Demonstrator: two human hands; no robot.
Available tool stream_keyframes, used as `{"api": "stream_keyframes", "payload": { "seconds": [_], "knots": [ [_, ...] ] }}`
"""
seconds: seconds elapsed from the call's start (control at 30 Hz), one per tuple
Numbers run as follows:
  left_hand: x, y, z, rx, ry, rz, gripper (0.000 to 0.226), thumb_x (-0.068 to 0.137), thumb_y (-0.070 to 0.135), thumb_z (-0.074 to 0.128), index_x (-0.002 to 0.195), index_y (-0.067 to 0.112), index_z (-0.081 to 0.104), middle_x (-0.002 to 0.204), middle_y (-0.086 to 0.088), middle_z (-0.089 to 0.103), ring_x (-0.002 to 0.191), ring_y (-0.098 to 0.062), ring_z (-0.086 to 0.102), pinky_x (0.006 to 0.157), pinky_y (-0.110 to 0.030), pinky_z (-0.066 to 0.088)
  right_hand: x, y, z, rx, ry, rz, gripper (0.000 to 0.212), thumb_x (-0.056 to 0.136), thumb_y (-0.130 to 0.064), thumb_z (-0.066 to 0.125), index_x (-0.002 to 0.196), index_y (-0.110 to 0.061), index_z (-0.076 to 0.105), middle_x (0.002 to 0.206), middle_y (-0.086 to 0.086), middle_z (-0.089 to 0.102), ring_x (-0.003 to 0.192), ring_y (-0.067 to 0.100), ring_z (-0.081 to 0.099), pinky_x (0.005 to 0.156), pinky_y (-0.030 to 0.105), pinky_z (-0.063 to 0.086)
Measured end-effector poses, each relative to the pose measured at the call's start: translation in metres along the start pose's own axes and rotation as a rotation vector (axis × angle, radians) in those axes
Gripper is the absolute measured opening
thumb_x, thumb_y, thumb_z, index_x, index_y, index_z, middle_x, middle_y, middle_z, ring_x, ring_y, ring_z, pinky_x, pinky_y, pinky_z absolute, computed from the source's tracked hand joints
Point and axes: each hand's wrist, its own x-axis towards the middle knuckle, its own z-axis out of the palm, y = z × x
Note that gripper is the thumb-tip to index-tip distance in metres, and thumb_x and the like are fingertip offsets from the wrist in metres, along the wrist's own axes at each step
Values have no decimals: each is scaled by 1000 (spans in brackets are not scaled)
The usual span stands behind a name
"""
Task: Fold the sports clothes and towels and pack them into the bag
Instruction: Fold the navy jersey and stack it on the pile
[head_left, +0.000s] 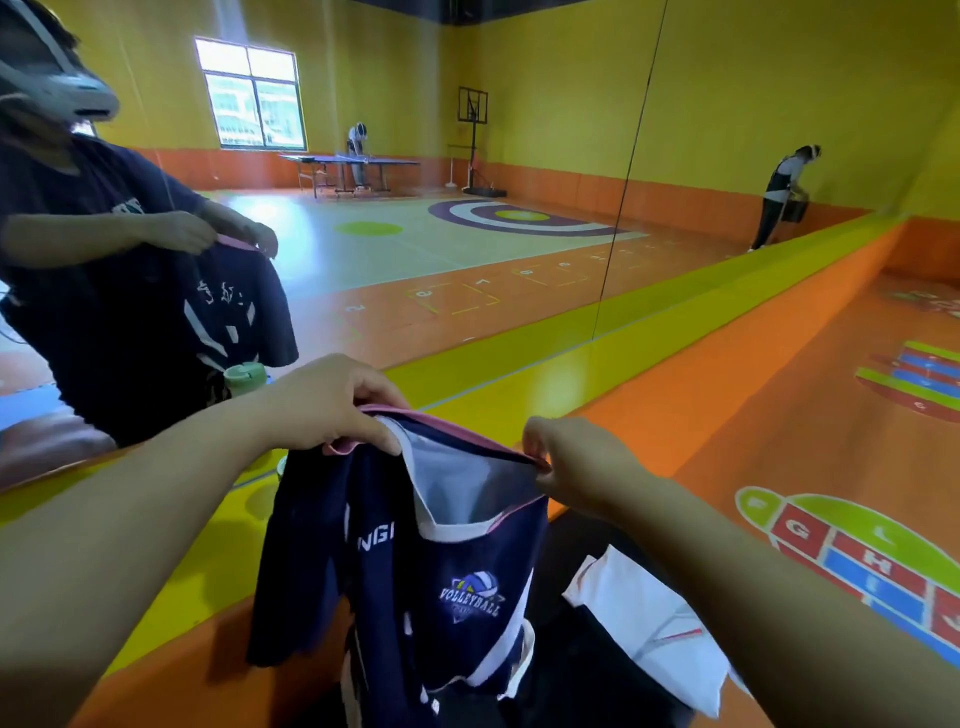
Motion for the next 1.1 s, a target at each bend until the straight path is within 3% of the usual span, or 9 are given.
{"api": "stream_keyframes", "payload": {
  "seconds": [0.1,0.23,0.4,0.53,0.63,0.73,0.8,0.97,1.1],
  "knots": [
    [1,1,-2,-17,0,-12,18,71,15,80,87,20,74,68,-17,65,46,-13,50,45,-23,43,0,2,-6,-20,18,5,21,78,-9,55,96,-20,57,102,6,61,94,30,55,67,34,42],
    [4,-3,3,-36,22,-33,12,74,16,78,84,16,73,57,-3,60,44,-12,51,43,-21,42,0,10,-20,191,82,59,23,78,-7,52,85,-27,61,96,1,63,88,25,57,71,37,50],
    [6,-11,4,-59,43,-43,12,76,11,77,86,11,71,69,-17,64,45,-14,53,45,-19,43,-4,13,-39,360,230,136,23,83,-7,47,79,-24,63,82,1,62,79,23,56,68,35,45],
    [11,-16,3,54,81,-5,17,79,3,71,85,19,70,74,-1,70,54,-6,58,49,-17,47,-5,14,-49,213,303,132,21,85,-10,47,88,-20,65,95,2,63,90,25,55,68,34,44],
    [13,-21,1,205,173,-1,29,78,-2,64,81,27,68,75,13,69,73,-3,64,64,-20,49,-6,18,-52,34,284,123,19,87,-13,47,93,-18,64,101,2,60,97,26,53,64,30,36],
    [14,-27,3,393,228,-18,36,74,-3,56,84,30,64,88,11,67,86,-14,61,73,-27,48,-5,28,-50,-146,274,98,21,89,-14,44,96,-18,63,103,4,59,101,28,51,62,30,33],
    [16,-31,8,370,307,-26,37,76,-3,54,95,27,63,93,7,64,88,-19,60,76,-30,48,-5,31,-49,-162,269,113,22,90,-13,42,97,-17,63,102,5,60,100,28,50,63,31,36],
    [25,-31,5,80,610,-106,23,83,0,54,93,20,61,96,-3,63,93,-22,56,78,-28,38,-6,34,-54,312,354,184,20,85,-16,41,71,-13,55,70,5,54,72,28,49,59,37,36],
    [29,-22,-2,-63,665,-95,19,83,4,53,81,19,63,74,0,61,69,-21,52,69,-30,38,-4,34,-62,626,395,204,23,67,-24,36,67,-4,48,63,4,43,63,21,38,57,34,25]
  ]
}}
